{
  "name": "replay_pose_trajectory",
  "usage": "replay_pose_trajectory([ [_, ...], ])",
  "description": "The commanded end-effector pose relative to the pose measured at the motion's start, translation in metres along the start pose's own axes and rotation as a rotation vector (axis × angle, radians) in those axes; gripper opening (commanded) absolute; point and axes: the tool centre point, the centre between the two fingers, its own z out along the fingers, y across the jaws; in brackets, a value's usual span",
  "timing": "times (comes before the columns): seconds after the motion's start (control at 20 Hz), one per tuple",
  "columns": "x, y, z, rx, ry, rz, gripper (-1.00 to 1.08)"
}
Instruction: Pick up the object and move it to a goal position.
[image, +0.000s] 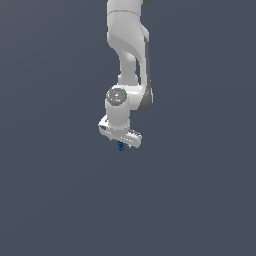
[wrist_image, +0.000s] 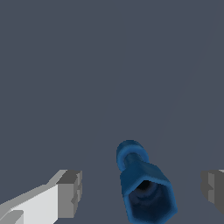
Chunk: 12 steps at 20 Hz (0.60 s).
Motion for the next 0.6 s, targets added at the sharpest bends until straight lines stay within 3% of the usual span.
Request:
replay_pose_trajectory([
  [0.0, 0.0002, -0.0002, 0.0085, 0.0, 0.001, 0.001, 1.0],
  [0.2, 0.0009, -0.0003, 0.0127, 0.0, 0.001, 0.001, 1.0],
  [0.25, 0.0009, -0.0003, 0.0127, 0.0, 0.001, 0.001, -1.0],
  [0.55, 0.0009, -0.0003, 0.0127, 0.0, 0.001, 0.001, -1.0],
])
